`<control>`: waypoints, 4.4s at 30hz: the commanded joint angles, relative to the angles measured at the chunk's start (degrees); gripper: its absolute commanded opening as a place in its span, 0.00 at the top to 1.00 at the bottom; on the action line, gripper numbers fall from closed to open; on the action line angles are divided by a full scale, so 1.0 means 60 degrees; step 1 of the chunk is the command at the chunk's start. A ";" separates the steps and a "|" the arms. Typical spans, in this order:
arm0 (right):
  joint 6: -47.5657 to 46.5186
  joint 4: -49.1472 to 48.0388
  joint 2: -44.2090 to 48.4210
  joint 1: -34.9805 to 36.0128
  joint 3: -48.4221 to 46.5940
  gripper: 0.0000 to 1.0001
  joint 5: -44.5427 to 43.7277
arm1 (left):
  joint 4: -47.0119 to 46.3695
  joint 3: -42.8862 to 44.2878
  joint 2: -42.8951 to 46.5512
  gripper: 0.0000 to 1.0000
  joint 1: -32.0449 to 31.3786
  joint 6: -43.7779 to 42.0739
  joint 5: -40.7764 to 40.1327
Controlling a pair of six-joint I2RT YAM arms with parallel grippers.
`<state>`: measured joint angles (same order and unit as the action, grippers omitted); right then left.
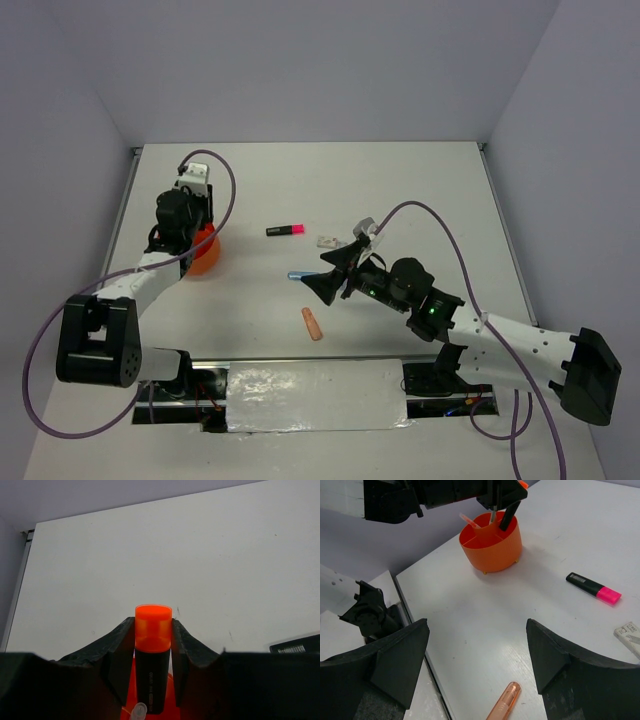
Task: Sort the stationery into containers
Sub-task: Place the pen in the storage box, then pick up the pen from the center of the board.
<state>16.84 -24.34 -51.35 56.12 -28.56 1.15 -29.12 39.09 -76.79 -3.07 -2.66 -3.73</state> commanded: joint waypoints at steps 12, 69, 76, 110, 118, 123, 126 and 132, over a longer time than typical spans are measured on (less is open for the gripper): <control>-0.0082 -0.0016 -0.0113 0.0051 -0.0294 0.15 0.0014 | -0.0684 -0.0041 0.0421 0.41 0.0000 0.0223 -0.0726; -0.0287 0.4921 0.3900 -0.0373 -0.0690 0.09 0.0131 | 0.7579 0.7694 -0.7005 0.30 -0.3502 -0.3893 0.3976; -0.0346 0.4964 0.4076 -0.0373 -0.0631 0.09 0.0146 | 0.7930 0.8001 -0.7269 0.42 -0.3531 -0.3923 0.3976; -0.0697 0.5257 0.4896 -0.0373 -0.0543 0.09 0.0278 | 0.8356 0.8441 -0.7885 0.89 -0.3985 -0.3734 0.2702; -0.0741 0.5243 0.4926 -0.0373 -0.0543 0.09 0.0321 | 0.7726 0.8836 -0.6188 1.00 -0.3533 -0.2695 0.2481; -0.0727 0.5082 0.4853 -0.0373 -0.0456 0.09 0.0365 | 0.6366 0.7960 -0.4226 1.00 -0.2435 -0.1551 0.2993; -0.0727 0.5023 0.4780 -0.0388 -0.0470 0.09 0.0409 | 0.5222 0.6832 -0.2763 1.00 -0.1643 -0.1023 0.3024; -0.0698 0.4950 0.4692 -0.0388 -0.0558 0.09 0.0629 | 0.3685 0.4899 -0.1238 1.00 -0.0427 -0.0905 0.3534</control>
<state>13.52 7.70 -22.87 54.11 -31.51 3.77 -0.84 74.13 -85.58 -6.39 -10.04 13.45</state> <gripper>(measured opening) 0.912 0.419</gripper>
